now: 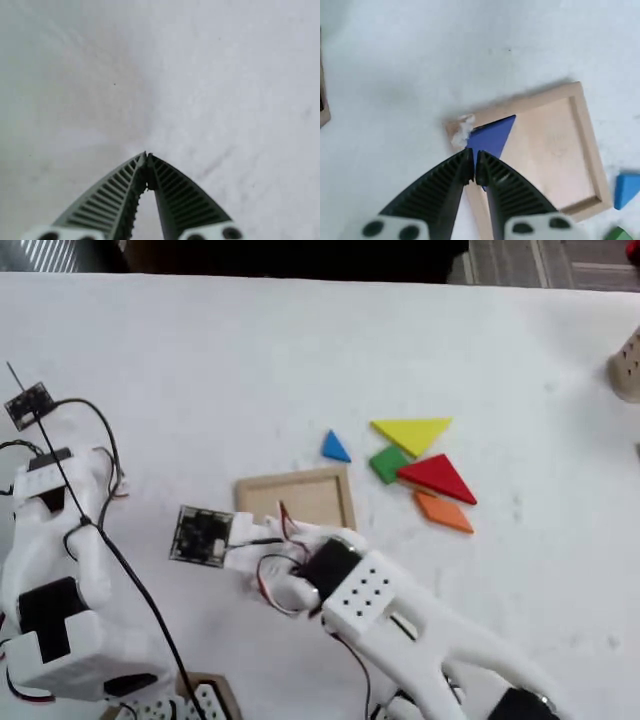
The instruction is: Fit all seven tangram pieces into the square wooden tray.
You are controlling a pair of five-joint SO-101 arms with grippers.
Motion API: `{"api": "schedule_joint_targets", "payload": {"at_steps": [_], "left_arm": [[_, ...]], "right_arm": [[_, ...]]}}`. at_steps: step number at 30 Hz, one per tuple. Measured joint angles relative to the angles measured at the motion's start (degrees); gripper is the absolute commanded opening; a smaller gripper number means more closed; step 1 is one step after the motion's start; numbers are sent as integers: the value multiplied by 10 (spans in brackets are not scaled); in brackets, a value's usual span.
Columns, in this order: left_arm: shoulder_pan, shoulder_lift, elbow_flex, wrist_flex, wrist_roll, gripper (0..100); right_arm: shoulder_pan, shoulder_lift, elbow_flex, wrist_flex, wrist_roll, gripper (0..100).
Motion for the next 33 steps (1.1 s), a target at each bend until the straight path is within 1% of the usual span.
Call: {"api": "schedule_joint_targets", "payload": {"at_steps": [4, 6, 10, 11, 14, 16, 19, 23, 29, 33], "left_arm": [[0, 0, 0, 0, 0, 24], [0, 0, 0, 0, 0, 24], [0, 0, 0, 0, 0, 24], [0, 0, 0, 0, 0, 24], [0, 0, 0, 0, 0, 24], [0, 0, 0, 0, 0, 24], [0, 0, 0, 0, 0, 24], [0, 0, 0, 0, 0, 24], [0, 0, 0, 0, 0, 24], [0, 0, 0, 0, 0, 24]], "right_arm": [[5, -27, 21, -4, -5, 189], [1, -27, 47, -22, -4, 214], [-18, 11, 71, -72, -4, 174], [-21, 25, 71, -80, 9, 169], [-21, 82, 71, -113, 40, 187], [-20, 119, 70, -129, 46, 199], [-21, 175, 42, -126, 49, 189], [-20, 230, -8, -107, 51, 145], [-19, 281, -66, -104, 55, 22], [-19, 290, -78, -108, 55, 19]]}}
